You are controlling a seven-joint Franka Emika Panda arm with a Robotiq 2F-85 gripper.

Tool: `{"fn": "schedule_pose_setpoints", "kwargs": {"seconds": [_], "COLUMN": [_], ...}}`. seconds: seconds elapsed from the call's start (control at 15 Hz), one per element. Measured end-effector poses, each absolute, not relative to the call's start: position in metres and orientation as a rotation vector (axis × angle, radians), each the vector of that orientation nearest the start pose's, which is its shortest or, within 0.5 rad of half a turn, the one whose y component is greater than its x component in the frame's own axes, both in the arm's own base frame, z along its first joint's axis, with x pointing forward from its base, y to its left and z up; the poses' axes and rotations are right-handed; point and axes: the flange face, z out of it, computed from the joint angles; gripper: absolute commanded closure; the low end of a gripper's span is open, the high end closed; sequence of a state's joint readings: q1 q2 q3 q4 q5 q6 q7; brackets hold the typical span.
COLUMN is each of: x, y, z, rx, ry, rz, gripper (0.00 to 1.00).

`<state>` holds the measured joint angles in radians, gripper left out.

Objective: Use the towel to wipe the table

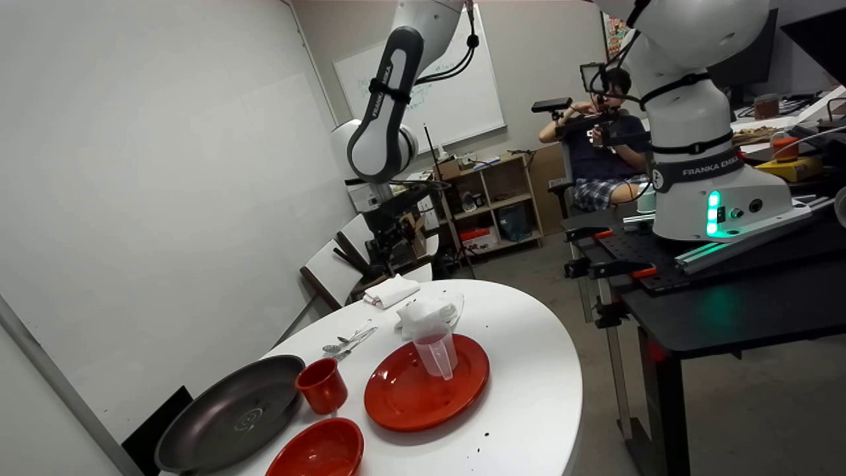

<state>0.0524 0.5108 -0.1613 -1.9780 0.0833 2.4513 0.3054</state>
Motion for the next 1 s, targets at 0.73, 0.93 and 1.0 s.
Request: {"fn": "schedule_pose_setpoints", "kwargs": {"seconds": [0.73, 0.93, 1.0], "x": [0.504, 0.481, 0.474], "y": [-0.092, -0.095, -0.095], "z": [0.265, 0.275, 0.279], "rx": [-3.126, -3.110, -3.106], "ry": [0.389, 0.383, 0.382], "rz": [0.193, 0.222, 0.230], "gripper": [0.00, 0.00, 0.00]}}
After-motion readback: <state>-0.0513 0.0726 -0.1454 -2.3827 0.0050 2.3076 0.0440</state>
